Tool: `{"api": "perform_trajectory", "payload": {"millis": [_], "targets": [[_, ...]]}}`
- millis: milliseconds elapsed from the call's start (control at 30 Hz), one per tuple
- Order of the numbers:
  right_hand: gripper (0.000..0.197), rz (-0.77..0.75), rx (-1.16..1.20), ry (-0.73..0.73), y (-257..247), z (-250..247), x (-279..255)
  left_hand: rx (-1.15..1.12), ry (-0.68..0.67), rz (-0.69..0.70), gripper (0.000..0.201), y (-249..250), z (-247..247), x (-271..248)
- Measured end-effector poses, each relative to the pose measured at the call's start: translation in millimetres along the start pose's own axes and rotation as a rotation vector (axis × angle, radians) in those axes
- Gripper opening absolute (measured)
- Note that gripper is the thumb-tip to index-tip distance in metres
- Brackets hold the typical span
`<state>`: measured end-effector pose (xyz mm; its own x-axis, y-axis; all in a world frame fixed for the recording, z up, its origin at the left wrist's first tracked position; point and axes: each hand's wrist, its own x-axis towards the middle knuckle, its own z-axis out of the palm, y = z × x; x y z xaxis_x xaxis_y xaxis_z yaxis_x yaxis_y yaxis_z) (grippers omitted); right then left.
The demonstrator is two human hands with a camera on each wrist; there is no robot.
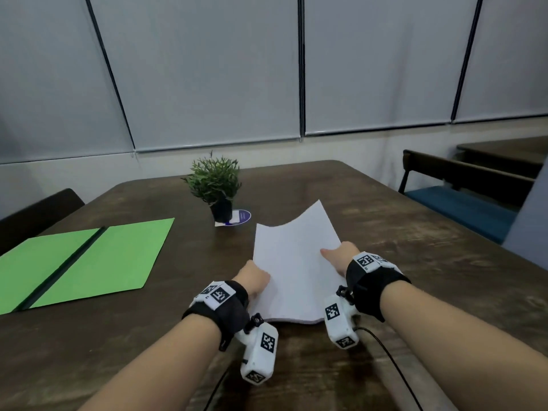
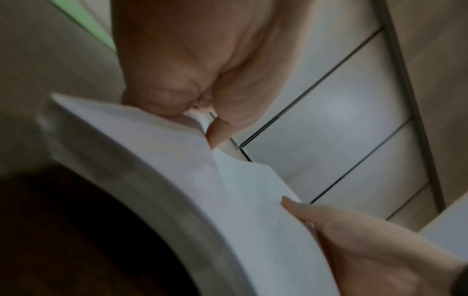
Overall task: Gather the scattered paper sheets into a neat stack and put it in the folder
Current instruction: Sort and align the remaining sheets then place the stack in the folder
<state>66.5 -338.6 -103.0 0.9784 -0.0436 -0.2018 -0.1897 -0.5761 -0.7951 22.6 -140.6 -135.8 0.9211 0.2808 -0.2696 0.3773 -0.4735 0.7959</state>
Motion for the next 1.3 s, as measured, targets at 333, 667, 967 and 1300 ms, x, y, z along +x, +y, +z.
{"api": "perform_trajectory", "payload": {"millis": [333,667,967,1300], "targets": [[0.04,0.126,-0.141,-0.172,37,-48,6,-0.002,-0.17,-0.139,0.034,19,30,-4],[0.034,0.159,-0.126,-0.17,37,-60,11,-0.122,-0.178,-0.177,0.031,17,43,-7],[0.08,0.176,-0.289,-0.119,16,-64,7,-0.018,-0.092,-0.181,0.056,22,-2,-22],[0.115,-0.207,-0.491,-0.313,-104,93,7,0.464,0.38,-0.346,0.071,-113,-232,27]]}}
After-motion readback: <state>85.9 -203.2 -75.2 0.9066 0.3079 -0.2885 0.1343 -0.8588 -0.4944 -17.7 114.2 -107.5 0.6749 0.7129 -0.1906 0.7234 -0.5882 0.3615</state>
